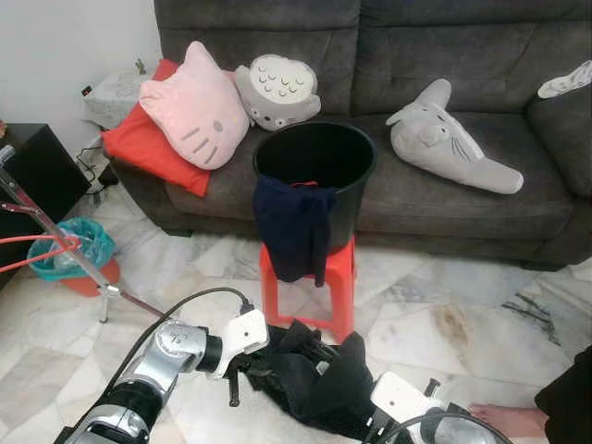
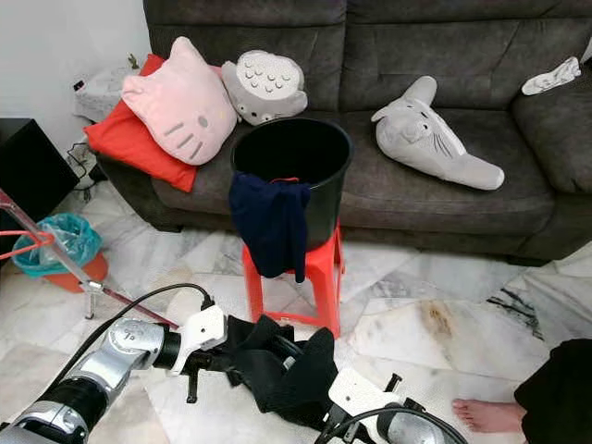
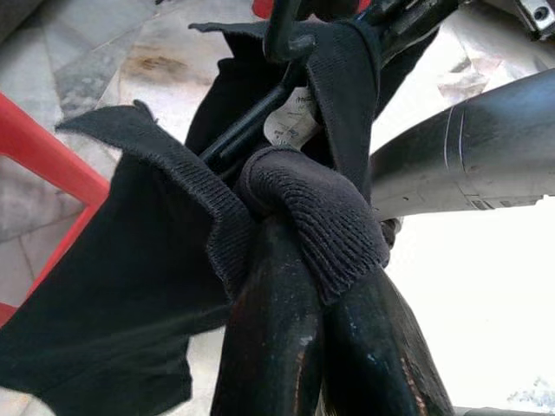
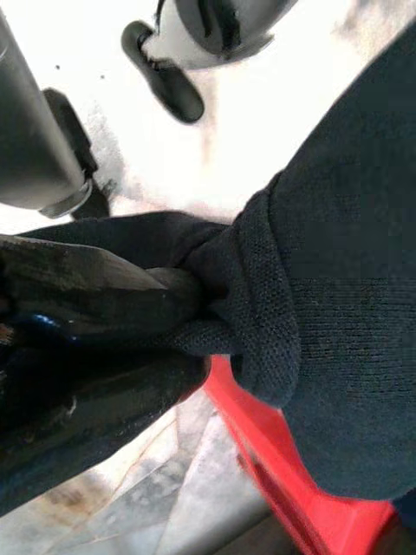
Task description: Hang hanger
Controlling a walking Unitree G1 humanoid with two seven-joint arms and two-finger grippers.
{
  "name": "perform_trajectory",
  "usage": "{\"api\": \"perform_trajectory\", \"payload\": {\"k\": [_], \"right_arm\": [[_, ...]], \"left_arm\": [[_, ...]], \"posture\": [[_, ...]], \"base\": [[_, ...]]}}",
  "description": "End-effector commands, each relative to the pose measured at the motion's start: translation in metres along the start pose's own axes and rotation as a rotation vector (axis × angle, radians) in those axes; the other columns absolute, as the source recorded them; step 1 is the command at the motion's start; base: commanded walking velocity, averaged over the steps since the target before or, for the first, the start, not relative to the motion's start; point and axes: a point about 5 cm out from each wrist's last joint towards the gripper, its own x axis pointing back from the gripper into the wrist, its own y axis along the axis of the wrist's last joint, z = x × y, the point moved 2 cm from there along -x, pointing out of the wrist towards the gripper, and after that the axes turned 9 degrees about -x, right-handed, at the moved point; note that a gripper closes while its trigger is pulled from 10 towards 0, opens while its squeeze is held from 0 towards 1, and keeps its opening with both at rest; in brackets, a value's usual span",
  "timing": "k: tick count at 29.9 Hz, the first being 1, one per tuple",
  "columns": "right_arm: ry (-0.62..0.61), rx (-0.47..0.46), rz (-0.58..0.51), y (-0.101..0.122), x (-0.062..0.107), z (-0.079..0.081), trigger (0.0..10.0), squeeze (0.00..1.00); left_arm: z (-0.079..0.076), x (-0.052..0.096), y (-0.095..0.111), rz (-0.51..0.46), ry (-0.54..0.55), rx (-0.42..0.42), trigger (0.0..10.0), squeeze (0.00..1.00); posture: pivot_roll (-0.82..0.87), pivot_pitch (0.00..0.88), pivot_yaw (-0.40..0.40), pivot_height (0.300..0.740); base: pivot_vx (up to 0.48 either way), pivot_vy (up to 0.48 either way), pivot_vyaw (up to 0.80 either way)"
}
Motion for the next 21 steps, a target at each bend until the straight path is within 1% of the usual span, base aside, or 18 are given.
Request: {"api": "perform_trajectory", "payload": {"k": [1, 5, 8, 9, 10, 11, 14, 15, 17, 18, 19, 21], "right_arm": [[0.026, 0.009, -0.030, 0.005, -0.003, 0.005, 10.0, 0.00], [0.056, 0.018, 0.001, -0.002, -0.005, 0.010, 10.0, 0.00], [0.160, 0.008, 0.032, -0.007, -0.005, 0.025, 10.0, 0.00], [0.184, 0.001, 0.051, -0.010, -0.005, 0.029, 10.0, 0.00], [0.213, -0.015, 0.113, -0.018, -0.005, 0.032, 10.0, 0.00], [0.223, -0.017, 0.140, -0.021, -0.006, 0.033, 10.0, 0.00], [0.232, -0.018, 0.161, -0.025, -0.006, 0.035, 10.0, 0.00], [0.281, -0.060, 0.186, -0.029, -0.006, 0.041, 10.0, 0.00], [0.319, -0.085, 0.201, -0.032, -0.005, 0.046, 10.0, 0.00], [0.377, -0.093, 0.229, -0.036, -0.002, 0.053, 10.0, 0.00], [0.386, -0.080, 0.227, -0.037, -0.002, 0.055, 10.0, 0.00], [0.347, -0.088, 0.215, -0.037, -0.003, 0.052, 10.0, 0.00]], "left_arm": [[-0.003, 0.001, -0.001, 0.009, -0.029, -0.001, 10.0, 0.00], [-0.003, 0.001, 0.001, 0.000, -0.029, 0.000, 10.0, 0.00], [-0.002, 0.000, 0.004, -0.011, -0.021, -0.007, 10.0, 0.00], [-0.001, -0.001, 0.005, -0.016, -0.010, -0.012, 10.0, 0.00], [0.002, -0.001, 0.008, -0.026, 0.009, -0.019, 10.0, 0.00], [0.003, -0.002, 0.009, -0.032, 0.014, -0.022, 10.0, 0.00], [0.006, -0.001, 0.012, -0.044, 0.036, -0.021, 10.0, 0.00], [0.008, 0.000, 0.014, -0.051, 0.051, -0.028, 10.0, 0.00], [0.009, 0.000, 0.015, -0.054, 0.060, -0.032, 10.0, 0.00], [0.009, 0.000, 0.015, -0.052, 0.057, -0.032, 10.0, 0.00], [0.010, 0.000, 0.015, -0.050, 0.060, -0.035, 10.0, 0.00], [0.010, 0.000, 0.014, -0.050, 0.058, -0.031, 10.0, 0.00]], "posture": [[-0.06, 0.060, 0.108, 0.740], [-0.06, 0.061, 0.108, 0.740], [-0.06, 0.061, 0.109, 0.740], [-0.06, 0.060, 0.109, 0.740], [-0.06, 0.060, 0.109, 0.740], [-0.06, 0.060, 0.109, 0.740], [-0.06, 0.059, 0.109, 0.740], [-0.05, 0.059, 0.109, 0.740], [-0.05, 0.059, 0.109, 0.740], [-0.05, 0.059, 0.111, 0.740], [-0.05, 0.059, 0.111, 0.740], [-0.05, 0.059, 0.111, 0.740]], "base": [[0.000, 0.000, 0.00], [0.000, 0.000, 0.00], [0.000, 0.000, 0.00], [0.000, 0.000, 0.00], [0.000, 0.000, 0.00], [0.000, 0.000, 0.00], [0.000, 0.000, 0.00], [0.000, 0.000, 0.00], [0.000, 0.000, 0.00], [0.000, 0.000, 0.00], [0.000, 0.000, 0.00], [0.000, 0.000, 0.00]]}}
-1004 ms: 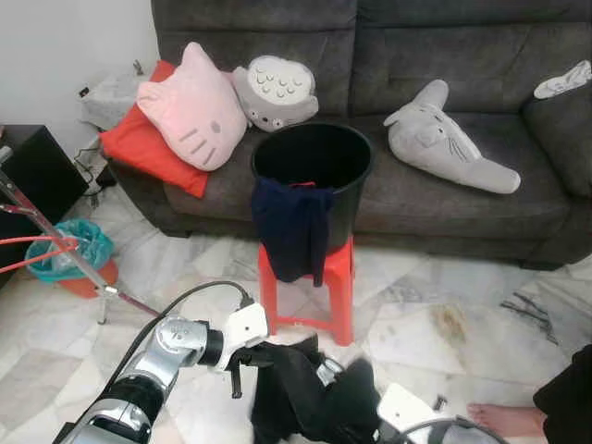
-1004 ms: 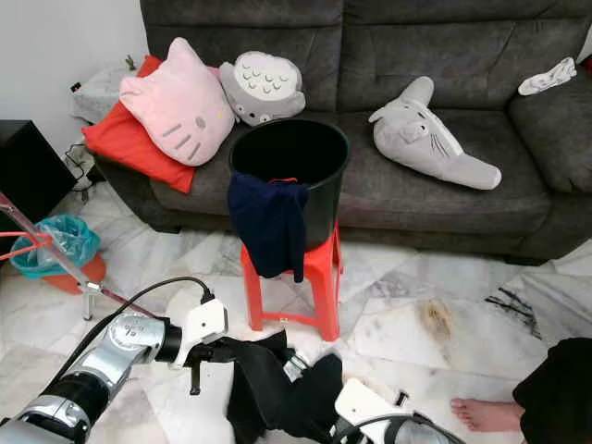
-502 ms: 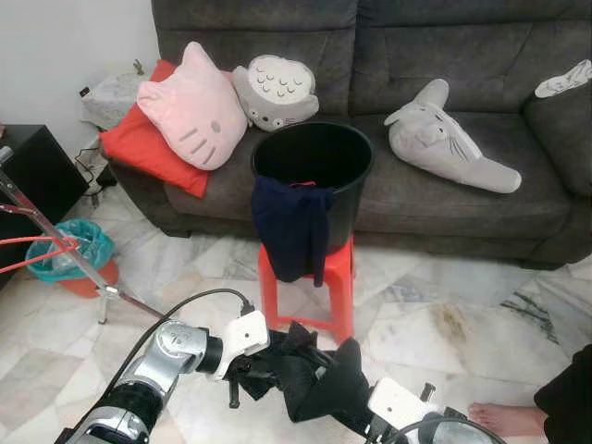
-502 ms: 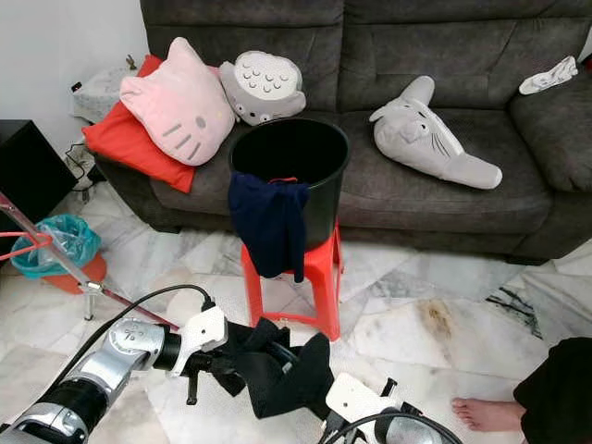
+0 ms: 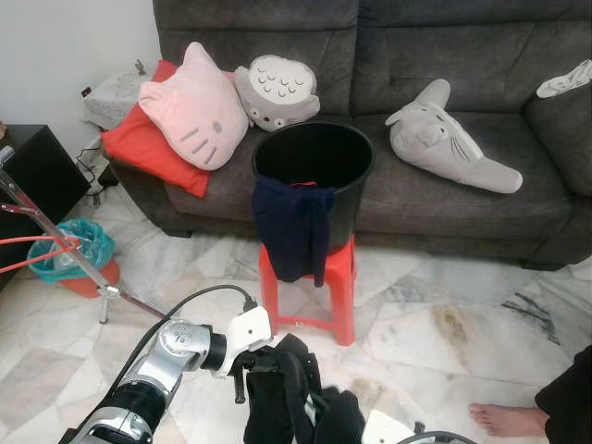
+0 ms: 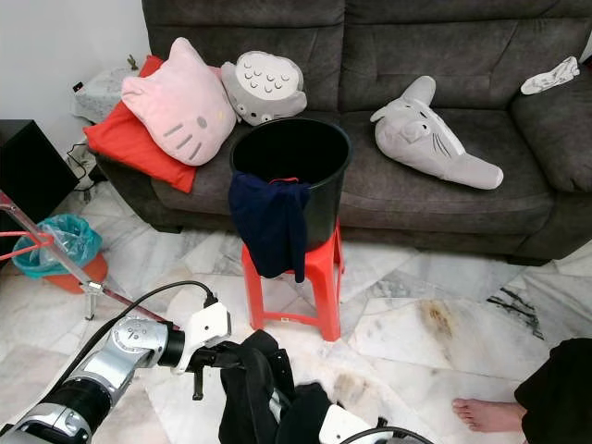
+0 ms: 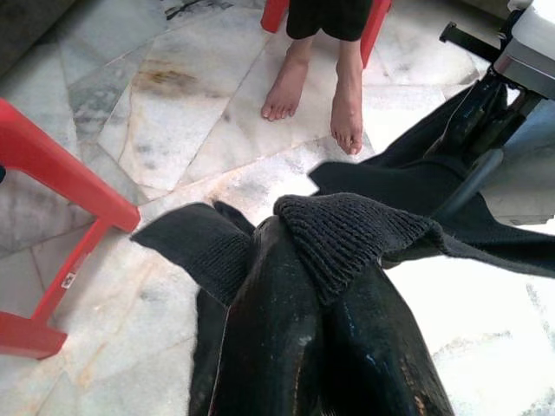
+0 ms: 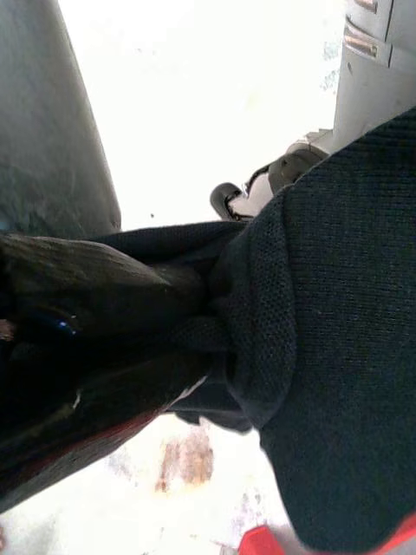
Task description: Hang hanger
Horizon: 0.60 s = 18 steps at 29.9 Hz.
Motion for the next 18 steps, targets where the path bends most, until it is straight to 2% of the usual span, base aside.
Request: {"api": "perform_trajectory", "payload": {"k": [1, 3, 5, 6, 9, 10, 11, 12, 13, 14, 15, 18], "right_arm": [[-0.003, -0.017, -0.010, -0.002, -0.003, 0.006, 10.0, 0.00], [-0.047, -0.018, -0.023, -0.002, -0.004, 0.001, 10.0, 0.00], [-0.038, -0.057, -0.037, -0.002, -0.005, 0.000, 10.0, 0.00], [-0.017, -0.055, -0.039, -0.001, -0.006, 0.002, 10.0, 0.00], [-0.072, -0.018, -0.055, 0.004, -0.008, -0.006, 10.0, 0.00], [-0.107, 0.012, -0.110, 0.012, -0.008, -0.011, 10.0, 0.00], [-0.107, 0.012, -0.110, 0.012, -0.008, -0.011, 10.0, 0.00], [-0.123, 0.026, -0.179, 0.023, -0.007, -0.015, 10.0, 0.00], [-0.071, 0.009, -0.228, 0.030, -0.007, -0.010, 10.0, 0.00], [-0.071, 0.009, -0.228, 0.030, -0.007, -0.010, 10.0, 0.00], [-0.007, -0.002, -0.246, 0.032, -0.007, -0.003, 10.0, 0.00], [0.093, 0.001, -0.231, 0.030, -0.008, 0.007, 10.0, 0.00]], "left_arm": [[0.006, 0.003, 0.007, -0.027, 0.021, -0.019, 10.0, 0.00], [0.005, 0.004, 0.006, -0.027, 0.012, -0.015, 10.0, 0.00], [0.005, 0.004, 0.006, -0.026, 0.010, -0.014, 10.0, 0.00], [0.004, 0.003, 0.006, -0.025, 0.002, -0.010, 10.0, 0.00], [0.001, 0.003, 0.005, -0.022, -0.023, -0.001, 10.0, 0.00], [0.000, 0.003, 0.004, -0.016, -0.028, 0.000, 10.0, 0.00], [0.000, 0.003, 0.004, -0.016, -0.028, 0.000, 10.0, 0.00], [-0.001, 0.003, 0.003, -0.009, -0.036, 0.002, 10.0, 0.00], [-0.002, 0.003, 0.002, -0.005, -0.044, 0.006, 10.0, 0.00], [-0.002, 0.003, 0.002, -0.005, -0.044, 0.006, 10.0, 0.00], [-0.003, 0.003, 0.002, -0.005, -0.047, 0.008, 10.0, 0.00], [-0.002, 0.003, 0.002, -0.003, -0.039, 0.007, 10.0, 0.00]], "posture": [[-0.05, 0.059, 0.111, 0.740], [-0.05, 0.060, 0.112, 0.740], [-0.06, 0.060, 0.113, 0.740], [-0.05, 0.059, 0.113, 0.740], [-0.05, 0.058, 0.113, 0.740], [-0.05, 0.057, 0.114, 0.740], [-0.05, 0.057, 0.114, 0.740], [-0.05, 0.057, 0.115, 0.740], [-0.05, 0.057, 0.115, 0.740], [-0.05, 0.057, 0.115, 0.740], [-0.05, 0.057, 0.115, 0.740], [-0.05, 0.056, 0.113, 0.740]], "base": [[0.000, 0.000, 0.00], [0.000, 0.000, 0.00], [0.000, 0.000, 0.00], [0.000, 0.000, 0.00], [0.000, 0.000, 0.00], [0.000, 0.000, 0.00], [0.000, 0.000, 0.00], [0.000, 0.000, 0.00], [0.000, 0.000, 0.00], [0.000, 0.000, 0.00], [0.000, 0.000, 0.00], [0.000, 0.000, 0.00]]}}
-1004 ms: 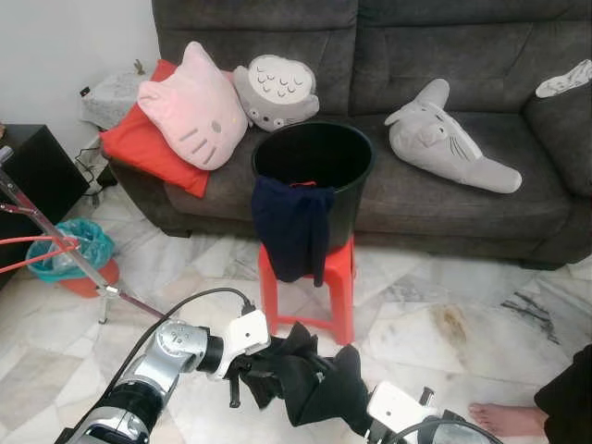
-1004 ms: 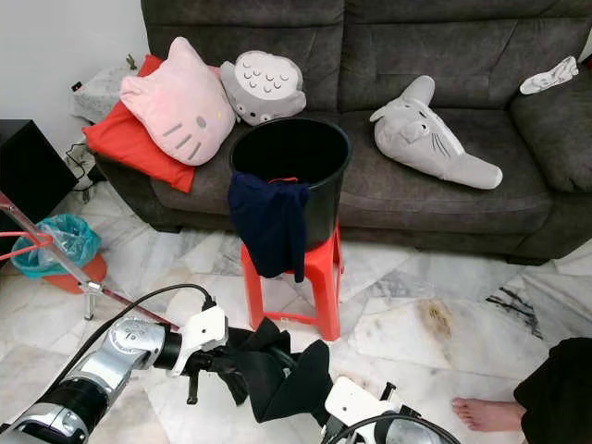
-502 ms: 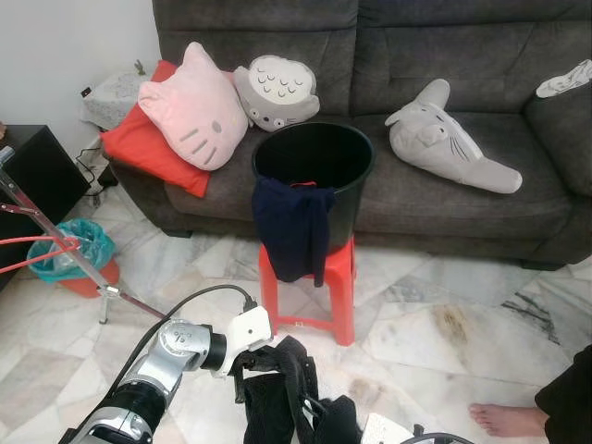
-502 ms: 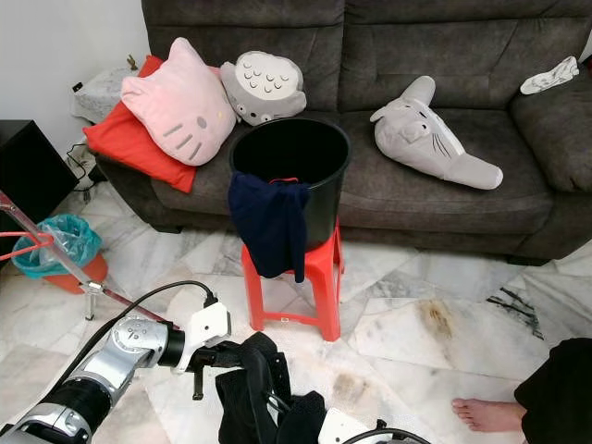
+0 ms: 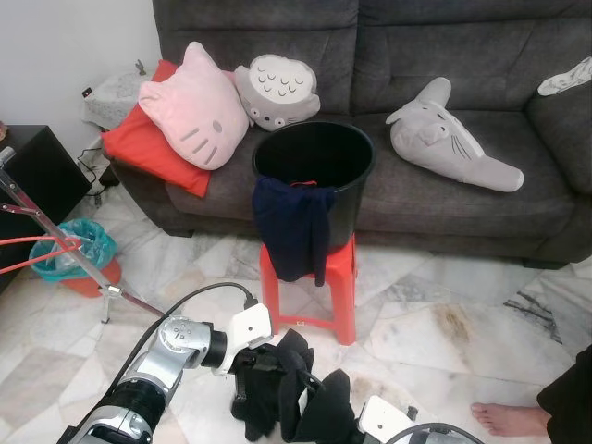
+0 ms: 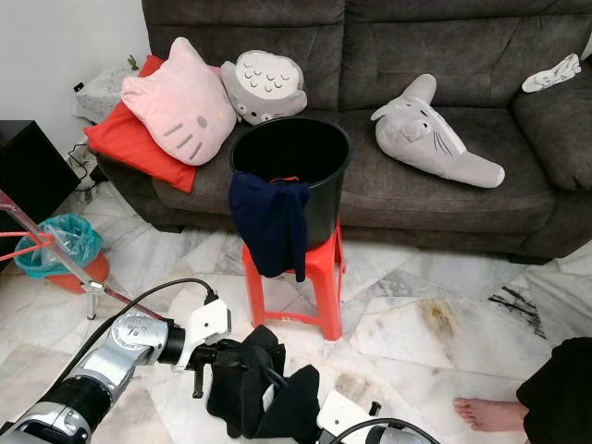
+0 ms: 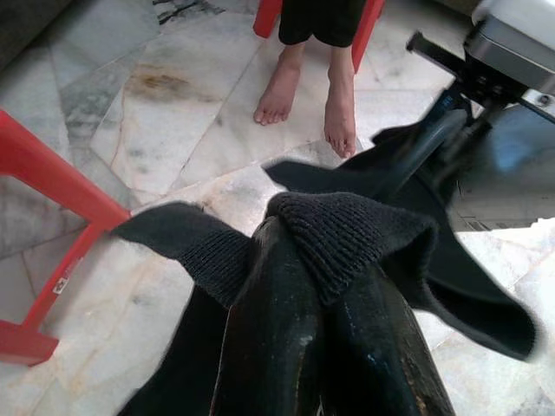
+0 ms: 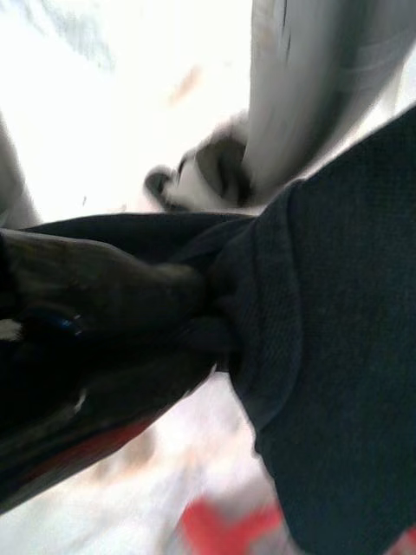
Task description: Hang hanger
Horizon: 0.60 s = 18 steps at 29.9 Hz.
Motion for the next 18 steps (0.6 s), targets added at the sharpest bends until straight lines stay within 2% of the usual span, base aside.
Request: {"api": "perform_trajectory", "payload": {"k": [1, 6, 10, 13, 15, 18], "right_arm": [[0.127, 0.009, -0.036, 0.008, -0.003, 0.018, 10.0, 0.00], [0.191, 0.014, -0.049, 0.006, -0.001, 0.028, 10.0, 0.00], [0.166, 0.029, -0.068, 0.008, 0.000, 0.026, 10.0, 0.00], [0.114, 0.059, -0.095, 0.012, 0.002, 0.021, 10.0, 0.00], [0.030, 0.072, -0.139, 0.019, 0.003, 0.011, 10.0, 0.00], [-0.018, 0.074, -0.164, 0.024, 0.005, 0.002, 10.0, 0.00]], "left_arm": [[-0.002, 0.001, -0.003, 0.016, -0.010, 0.005, 10.0, 0.00], [-0.002, 0.001, -0.003, 0.015, -0.010, 0.007, 10.0, 0.00], [-0.003, 0.001, -0.004, 0.019, -0.013, 0.012, 10.0, 0.00], [-0.003, 0.000, -0.004, 0.017, -0.002, 0.023, 10.0, 0.00], [-0.002, 0.001, -0.007, 0.024, 0.024, 0.039, 10.0, 0.00], [-0.002, 0.003, -0.011, 0.031, 0.037, 0.054, 10.0, 0.00]], "posture": [[-0.05, 0.055, 0.112, 0.740], [-0.05, 0.053, 0.114, 0.740], [-0.05, 0.050, 0.115, 0.740], [-0.06, 0.048, 0.115, 0.740], [-0.06, 0.042, 0.115, 0.740], [-0.06, 0.040, 0.113, 0.740]], "base": [[0.000, 0.000, 0.00], [0.000, 0.000, 0.00], [0.000, 0.000, 0.00], [0.000, 0.000, 0.00], [0.000, 0.000, 0.00], [0.000, 0.000, 0.00]]}}
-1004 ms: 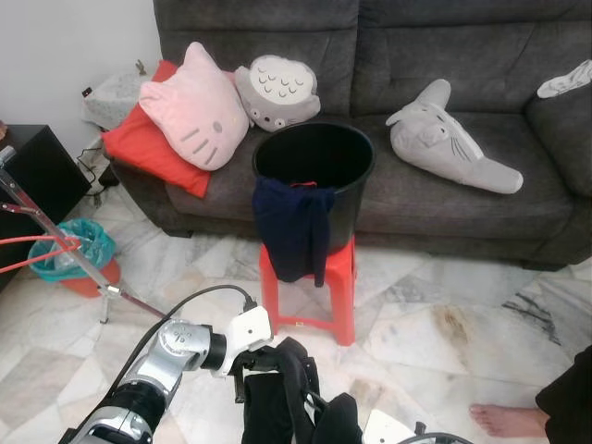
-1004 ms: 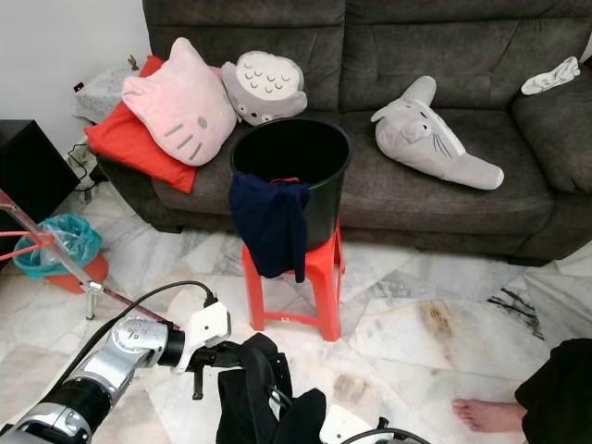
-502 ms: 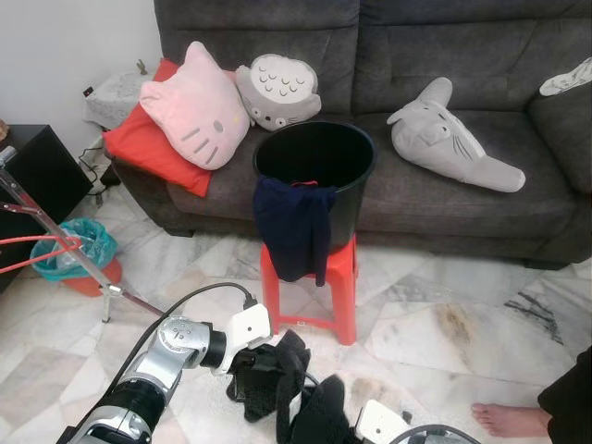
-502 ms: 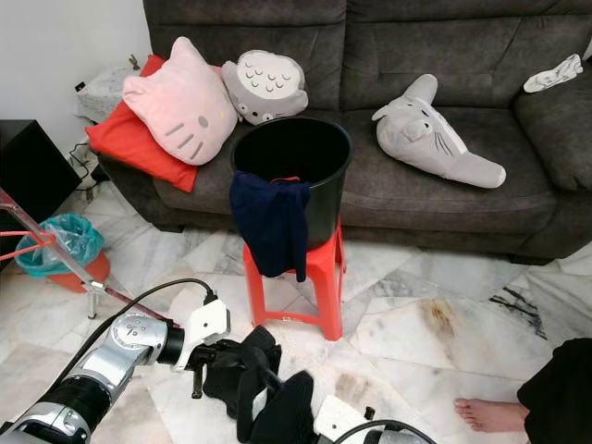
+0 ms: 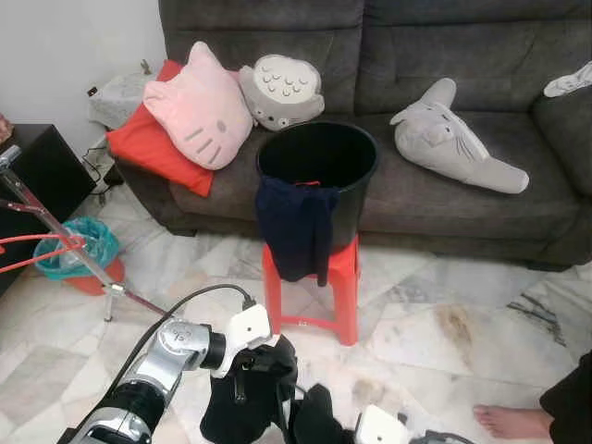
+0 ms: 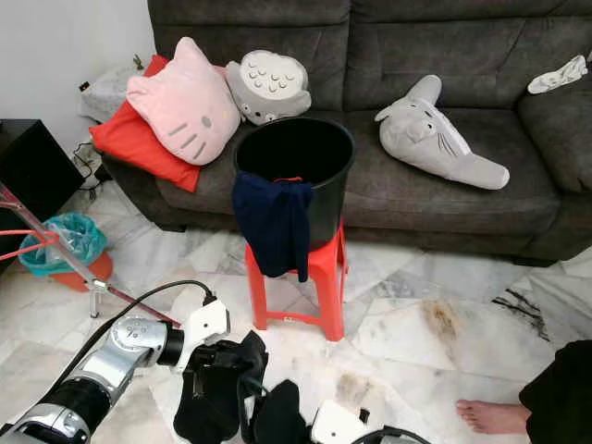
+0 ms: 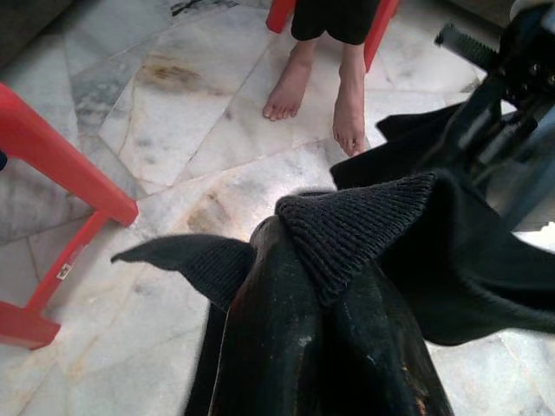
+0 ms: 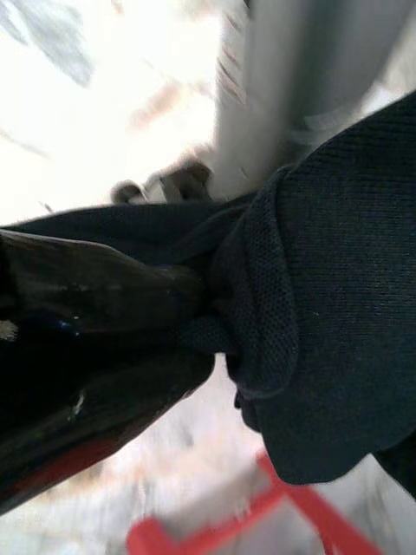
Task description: Hang hanger
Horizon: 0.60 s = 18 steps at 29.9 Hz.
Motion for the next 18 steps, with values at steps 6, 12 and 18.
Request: {"api": "perform_trajectory", "payload": {"k": [6, 12, 18], "right_arm": [[-0.009, 0.049, -0.087, 0.022, 0.001, -0.007, 10.0, 0.00], [0.011, 0.049, -0.080, 0.027, -0.001, -0.002, 10.0, 0.00], [-0.005, 0.050, -0.087, 0.031, 0.001, -0.002, 10.0, 0.00]], "left_arm": [[-0.004, 0.004, -0.010, 0.026, -0.011, 0.042, 10.0, 1.00], [-0.008, 0.003, -0.011, 0.025, -0.021, 0.038, 10.0, 1.00], [-0.005, 0.004, -0.010, 0.026, 0.000, 0.032, 10.0, 1.00]], "posture": [[-0.06, 0.043, 0.109, 0.740], [-0.06, 0.050, 0.106, 0.740], [-0.06, 0.053, 0.107, 0.740]], "base": [[0.000, 0.000, 0.00], [0.000, 0.000, 0.00], [0.000, 0.000, 0.00]]}}
